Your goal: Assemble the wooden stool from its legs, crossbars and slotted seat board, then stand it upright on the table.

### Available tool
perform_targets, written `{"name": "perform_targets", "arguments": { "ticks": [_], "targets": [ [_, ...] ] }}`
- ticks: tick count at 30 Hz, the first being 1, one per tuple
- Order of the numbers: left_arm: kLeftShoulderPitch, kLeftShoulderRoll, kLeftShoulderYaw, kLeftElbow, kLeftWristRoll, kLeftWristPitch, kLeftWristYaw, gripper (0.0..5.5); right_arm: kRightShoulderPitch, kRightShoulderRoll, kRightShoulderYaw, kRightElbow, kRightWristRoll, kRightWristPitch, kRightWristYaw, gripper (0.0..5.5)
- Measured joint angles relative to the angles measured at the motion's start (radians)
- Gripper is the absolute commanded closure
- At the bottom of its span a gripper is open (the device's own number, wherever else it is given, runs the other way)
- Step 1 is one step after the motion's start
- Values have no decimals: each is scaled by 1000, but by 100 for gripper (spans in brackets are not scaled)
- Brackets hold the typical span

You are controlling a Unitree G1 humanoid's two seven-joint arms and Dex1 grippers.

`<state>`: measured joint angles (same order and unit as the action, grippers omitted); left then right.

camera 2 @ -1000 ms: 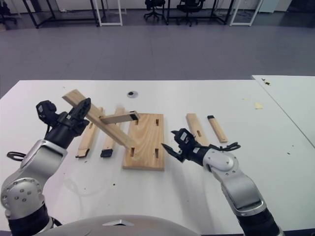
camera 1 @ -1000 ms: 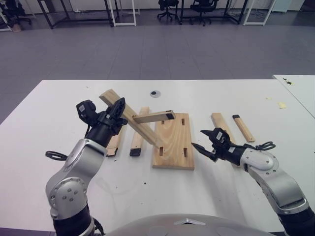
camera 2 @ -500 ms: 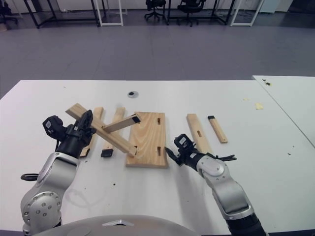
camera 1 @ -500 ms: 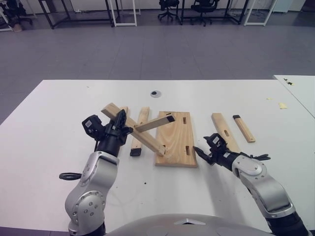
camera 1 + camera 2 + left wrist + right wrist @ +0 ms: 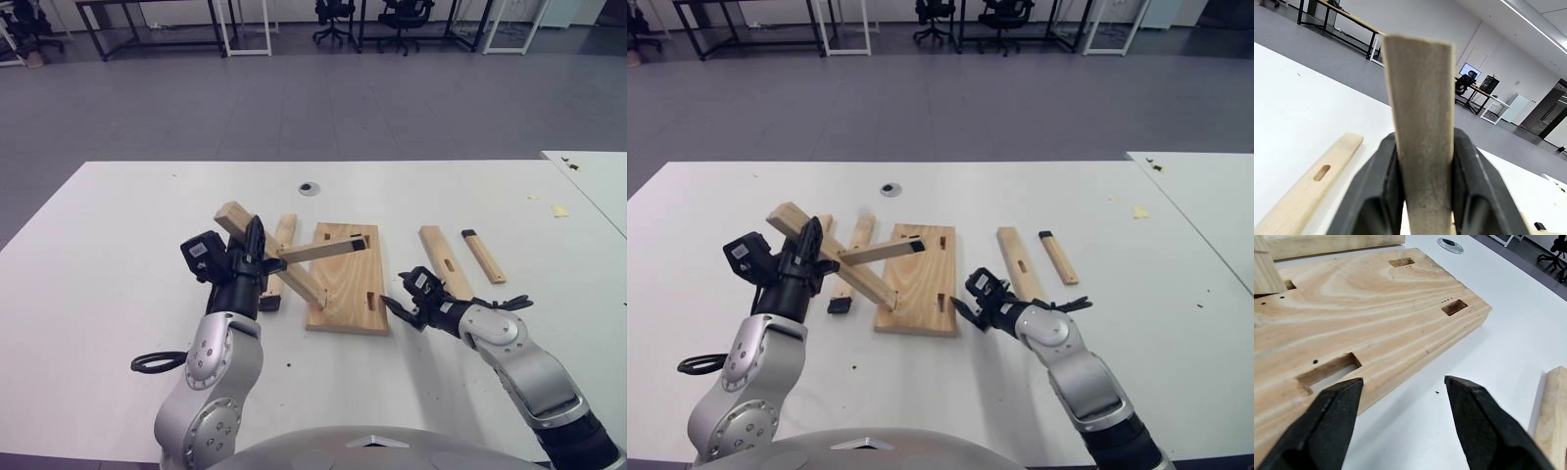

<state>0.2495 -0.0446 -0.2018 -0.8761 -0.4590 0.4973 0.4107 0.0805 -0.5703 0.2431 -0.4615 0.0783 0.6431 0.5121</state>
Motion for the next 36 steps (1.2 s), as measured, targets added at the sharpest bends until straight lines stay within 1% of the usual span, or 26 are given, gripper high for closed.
{"name": "perform_targets", "arguments": {
  "ticks": [7,16,22,25,29,33,36],
  "targets": [
    [-5,-6,-64,62,102,-110,-8,449,-5,-16,-2,-7,1,8,25,237],
    [16,12,-141,46,195,-134,-16,449,3,-44,-6,-26,7,12,51,237],
    [34,13,-146,39,197,-162,-9,449,1,-57,-6,-32,8,18,63,237],
    [42,15,-152,39,246,-183,9,449,-3,-65,-6,-35,9,24,71,237],
    [39,38,-195,42,302,-182,20,449,-8,-81,-4,-50,10,48,87,237],
    [35,41,-200,42,303,-195,25,449,16,-93,21,-28,9,88,104,237],
    [35,40,-200,48,262,-227,25,449,12,-89,23,-27,8,88,102,237]
  ]
}}
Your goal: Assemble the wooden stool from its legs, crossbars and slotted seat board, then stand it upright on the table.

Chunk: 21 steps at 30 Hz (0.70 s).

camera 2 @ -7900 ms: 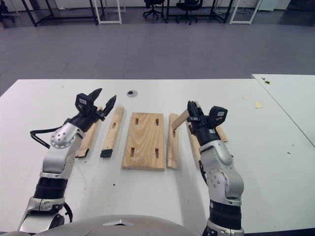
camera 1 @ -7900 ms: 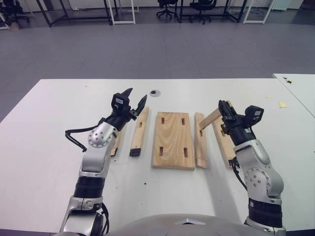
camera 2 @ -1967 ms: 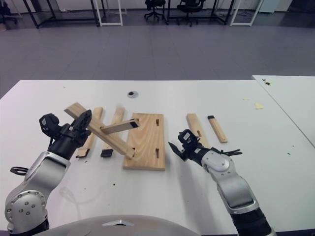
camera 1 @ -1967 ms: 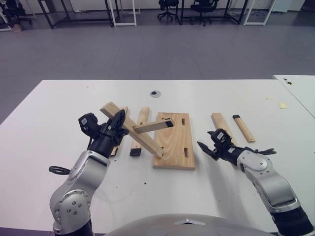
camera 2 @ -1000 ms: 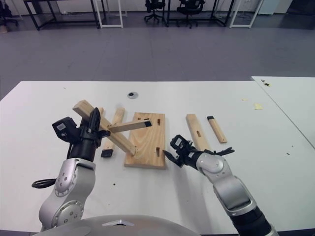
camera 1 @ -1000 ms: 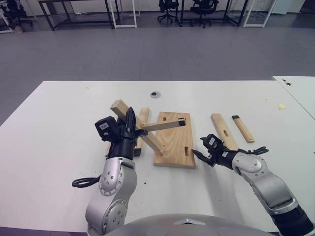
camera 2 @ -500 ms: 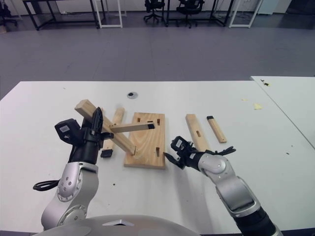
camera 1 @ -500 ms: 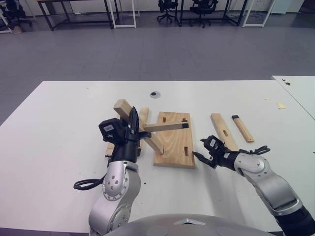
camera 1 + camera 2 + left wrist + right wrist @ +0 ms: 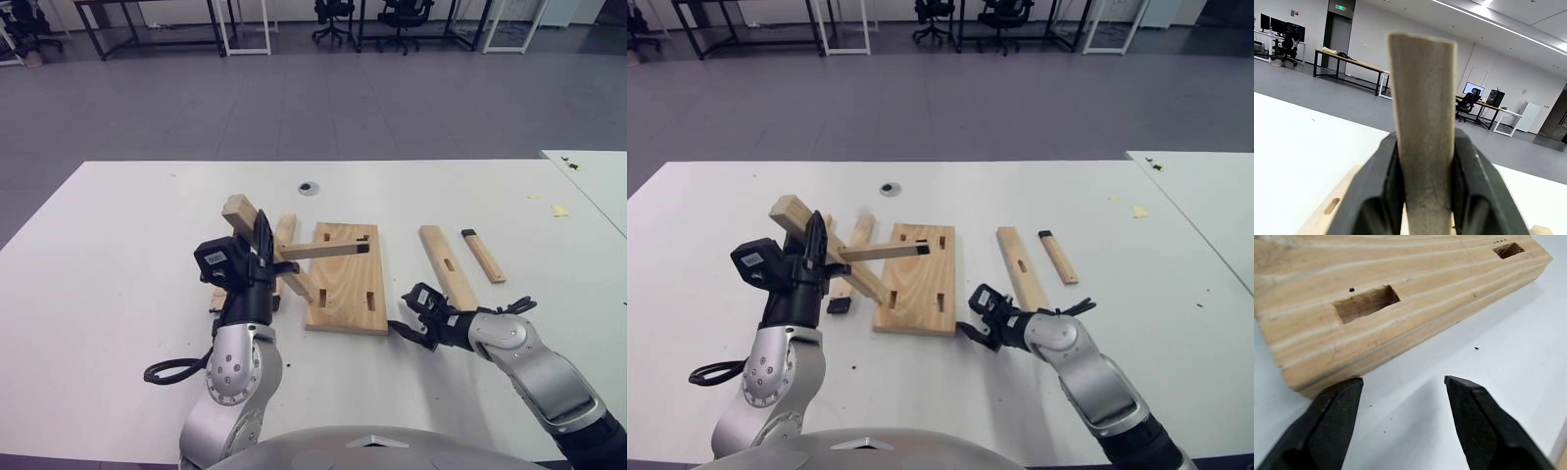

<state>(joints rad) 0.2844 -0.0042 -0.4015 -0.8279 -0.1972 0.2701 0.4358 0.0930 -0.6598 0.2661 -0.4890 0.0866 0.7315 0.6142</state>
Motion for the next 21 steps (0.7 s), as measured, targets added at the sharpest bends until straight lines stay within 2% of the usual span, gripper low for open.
{"name": "perform_targets", "arguments": {
  "ticks": [11,21],
  "targets": [
    [13,0,6,-1,-123,-62,-6,449,1,7,1,6,-1,-10,-17,237],
    [66,15,14,46,-70,-135,-11,449,0,5,-6,21,-1,-22,-16,237]
  ]
}}
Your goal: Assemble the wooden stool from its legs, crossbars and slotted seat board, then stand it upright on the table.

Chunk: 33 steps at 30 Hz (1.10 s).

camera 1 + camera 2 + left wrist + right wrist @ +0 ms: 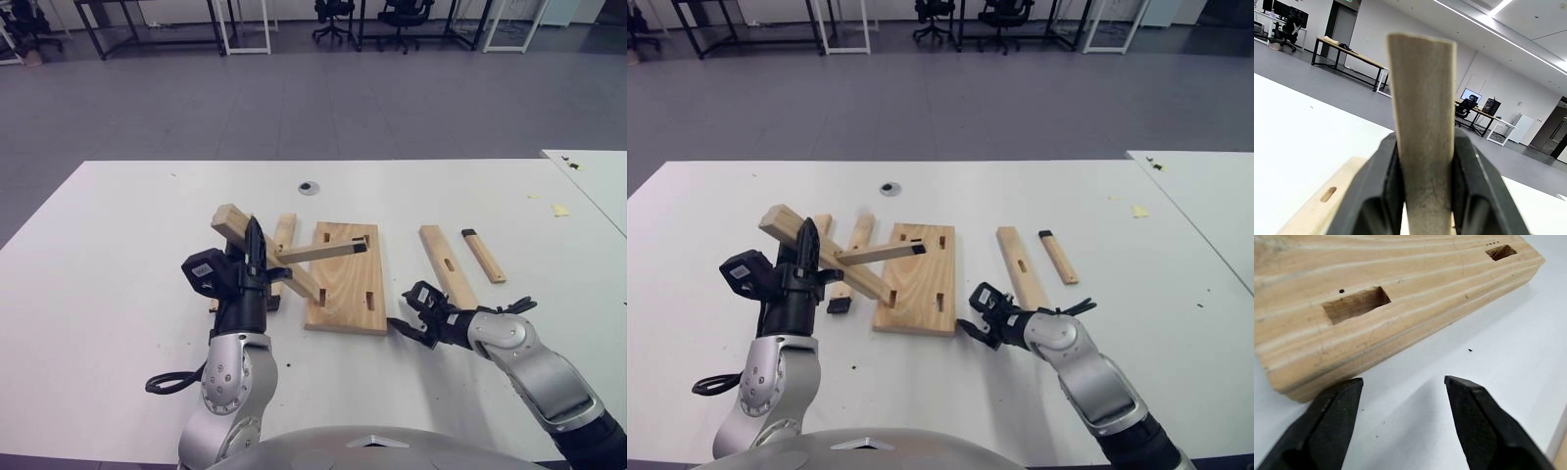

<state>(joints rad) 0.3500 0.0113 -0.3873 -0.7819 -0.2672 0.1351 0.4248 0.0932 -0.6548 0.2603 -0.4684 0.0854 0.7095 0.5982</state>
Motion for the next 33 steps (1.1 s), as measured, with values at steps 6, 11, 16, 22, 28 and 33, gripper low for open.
{"name": "perform_targets", "arguments": {
  "ticks": [6,11,16,22,28,33],
  "targets": [
    [1,6,-3,9,-18,-9,-41,449,1,4,-9,10,0,-8,-10,237],
    [35,21,-6,-5,-34,9,-69,449,3,7,-9,10,0,-6,-18,237],
    [34,29,-16,-15,11,32,-64,449,3,7,-10,10,0,-3,-19,237],
    [-61,75,-110,5,194,137,-64,449,-11,6,2,5,-8,11,-16,237],
    [-78,78,-123,30,200,158,-57,449,-54,4,10,-6,-8,23,-2,237],
    [-83,78,-125,43,191,138,-54,449,-60,-3,10,8,-7,22,12,237]
  ]
}}
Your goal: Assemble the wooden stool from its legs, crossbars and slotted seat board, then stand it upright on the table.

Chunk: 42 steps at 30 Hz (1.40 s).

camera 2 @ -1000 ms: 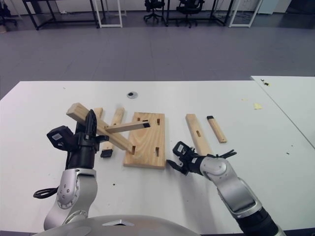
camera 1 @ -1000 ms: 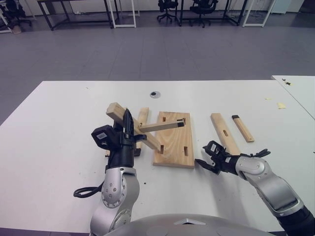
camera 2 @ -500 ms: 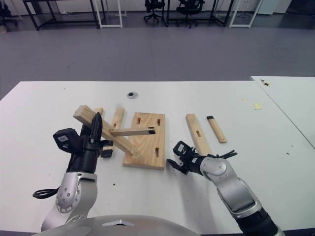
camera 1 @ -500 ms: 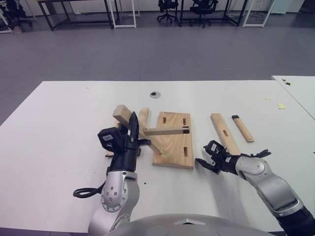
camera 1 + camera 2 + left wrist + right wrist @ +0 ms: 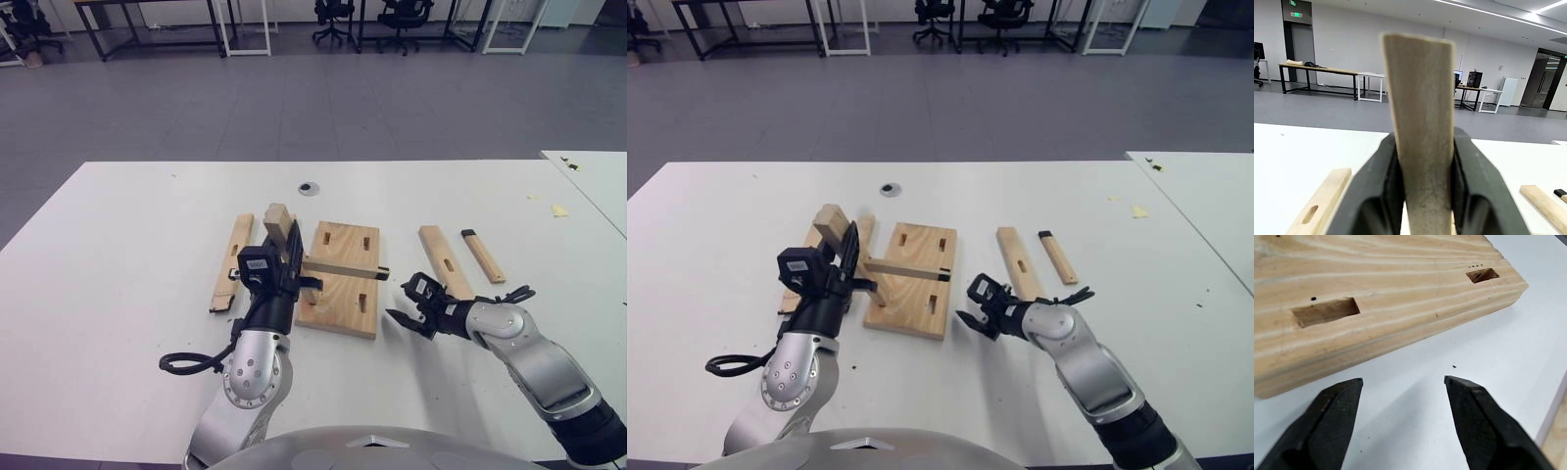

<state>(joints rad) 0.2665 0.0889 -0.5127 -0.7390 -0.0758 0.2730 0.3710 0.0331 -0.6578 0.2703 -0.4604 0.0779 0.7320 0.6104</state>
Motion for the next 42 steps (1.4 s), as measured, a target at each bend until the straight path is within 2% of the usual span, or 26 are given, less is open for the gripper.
{"name": "perform_targets", "arguments": {
  "ticks": [1,7,12,17,19,23,25,27,29,34,37,42],
  "targets": [
    [-5,0,-2,7,0,-4,0,449,0,0,-1,6,0,0,0,237],
    [-34,-4,-5,20,-43,-64,-16,330,2,44,-3,20,-4,-2,-49,237],
    [-68,-18,-2,-15,-107,-127,-79,262,1,85,-3,56,-13,-14,-92,237],
    [-81,-19,76,-111,-221,-124,-188,185,13,118,-37,62,-21,-45,-124,237],
    [-101,-3,166,-149,-320,-96,-214,153,24,122,-67,68,-20,-68,-132,237],
    [-286,119,493,-201,-712,-23,-237,91,28,92,-241,192,-25,-128,-174,237],
    [-393,196,661,-111,-858,-9,-229,56,22,86,-291,222,-26,-165,-190,237],
    [-451,274,785,38,-919,41,-213,56,1,99,-315,235,-26,-209,-210,237],
    [-420,325,765,123,-892,121,-255,56,-23,130,-337,239,-8,-234,-223,237],
    [-250,389,598,225,-683,200,-395,56,-56,138,-400,298,7,-262,-241,237],
    [-228,383,488,258,-590,250,-431,56,-59,142,-400,320,8,-276,-241,237],
    [-131,348,394,267,-501,363,-411,56,-63,159,-380,329,2,-276,-244,237]
  ]
}}
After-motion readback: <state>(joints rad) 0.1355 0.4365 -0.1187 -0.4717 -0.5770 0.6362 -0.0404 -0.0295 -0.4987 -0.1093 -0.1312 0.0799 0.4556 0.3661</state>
